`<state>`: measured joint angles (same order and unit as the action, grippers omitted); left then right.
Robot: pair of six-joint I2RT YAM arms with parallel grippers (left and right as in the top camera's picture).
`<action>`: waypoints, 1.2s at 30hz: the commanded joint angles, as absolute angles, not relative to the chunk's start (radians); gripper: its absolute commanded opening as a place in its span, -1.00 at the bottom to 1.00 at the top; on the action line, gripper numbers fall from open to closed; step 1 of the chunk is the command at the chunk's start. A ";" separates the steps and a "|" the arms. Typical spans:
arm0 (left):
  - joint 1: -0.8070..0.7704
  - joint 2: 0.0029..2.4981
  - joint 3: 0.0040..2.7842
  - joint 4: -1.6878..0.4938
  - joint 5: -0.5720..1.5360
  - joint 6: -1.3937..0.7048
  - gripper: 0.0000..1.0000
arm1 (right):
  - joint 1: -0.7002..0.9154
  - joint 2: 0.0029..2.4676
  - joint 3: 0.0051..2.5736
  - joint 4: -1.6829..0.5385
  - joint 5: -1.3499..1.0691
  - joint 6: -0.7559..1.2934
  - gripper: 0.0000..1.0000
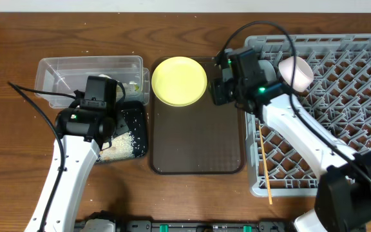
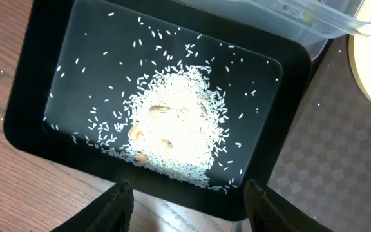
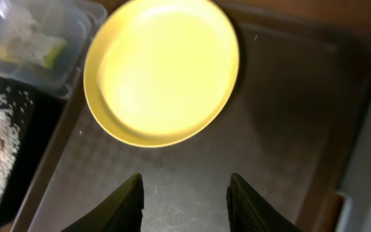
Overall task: Sort waste into correct bins and load items into the dishwasher rack
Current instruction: 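Reach the right gripper to the yellow plate and grasp its edge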
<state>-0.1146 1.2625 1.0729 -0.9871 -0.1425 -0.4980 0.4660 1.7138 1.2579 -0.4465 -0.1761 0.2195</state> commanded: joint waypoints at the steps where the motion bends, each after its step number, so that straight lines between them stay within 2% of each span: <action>1: -0.112 1.271 1.069 -0.990 -0.166 -0.503 0.18 | 0.492 1.719 1.269 -0.445 -0.155 0.223 -0.20; 13: -0.112 1.271 1.069 -0.990 -0.166 -0.503 0.17 | 0.506 1.721 1.269 -0.429 -0.135 0.224 -0.18; 19: -0.112 1.271 1.069 -0.990 -0.166 -0.503 0.17 | 0.512 1.738 1.269 -0.345 -0.089 0.224 -0.14; 26: -0.112 1.271 1.069 -0.991 -0.166 -0.503 0.17 | 0.532 1.874 1.269 -0.222 0.000 0.291 -0.09; 36: -0.112 1.271 1.069 -0.994 -0.166 -0.503 0.17 | 0.538 2.057 1.269 -0.160 -0.001 0.438 -0.21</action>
